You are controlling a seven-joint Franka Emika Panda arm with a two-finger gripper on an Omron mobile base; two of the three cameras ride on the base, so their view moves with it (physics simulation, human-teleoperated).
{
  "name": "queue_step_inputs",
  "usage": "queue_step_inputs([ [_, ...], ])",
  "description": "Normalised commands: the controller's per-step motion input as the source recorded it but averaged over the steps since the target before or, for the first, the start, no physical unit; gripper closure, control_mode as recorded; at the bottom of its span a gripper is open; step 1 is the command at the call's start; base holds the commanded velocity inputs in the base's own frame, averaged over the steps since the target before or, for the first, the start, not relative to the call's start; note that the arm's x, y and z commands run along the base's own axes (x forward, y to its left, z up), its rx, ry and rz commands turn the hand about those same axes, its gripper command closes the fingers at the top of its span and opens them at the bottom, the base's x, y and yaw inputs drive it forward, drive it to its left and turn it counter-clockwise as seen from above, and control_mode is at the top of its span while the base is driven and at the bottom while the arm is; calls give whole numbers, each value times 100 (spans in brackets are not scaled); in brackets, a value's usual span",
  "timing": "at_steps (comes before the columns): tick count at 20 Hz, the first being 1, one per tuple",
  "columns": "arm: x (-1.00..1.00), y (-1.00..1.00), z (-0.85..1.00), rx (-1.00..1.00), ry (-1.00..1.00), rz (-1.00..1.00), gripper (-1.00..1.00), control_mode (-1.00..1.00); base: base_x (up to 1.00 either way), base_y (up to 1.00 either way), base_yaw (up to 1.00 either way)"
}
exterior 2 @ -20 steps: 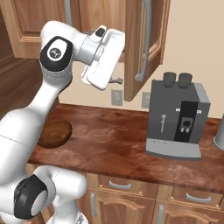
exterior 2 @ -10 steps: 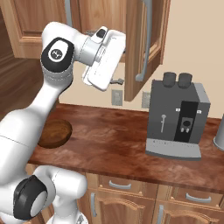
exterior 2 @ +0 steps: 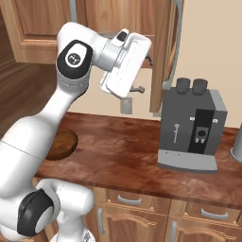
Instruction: Open the cabinet and setup a tea strainer by placing it in the bowl upright.
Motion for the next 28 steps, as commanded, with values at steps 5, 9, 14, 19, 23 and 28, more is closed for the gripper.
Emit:
queue_step_inputs([
  [5,0,83,-3,0,0,0,-100,-100,0,0,0],
  [9,1,61,-18,15,-13,0,-100,-100,0,0,0],
  [14,30,15,-41,44,-15,-13,-100,-100,0,0,0],
  [19,48,44,-57,54,-20,-40,-100,-100,0,0,0],
  [23,36,62,-36,40,-31,-35,-100,-100,0,0,0],
  [28,12,34,-2,37,-55,-36,-100,-100,0,0,0],
])
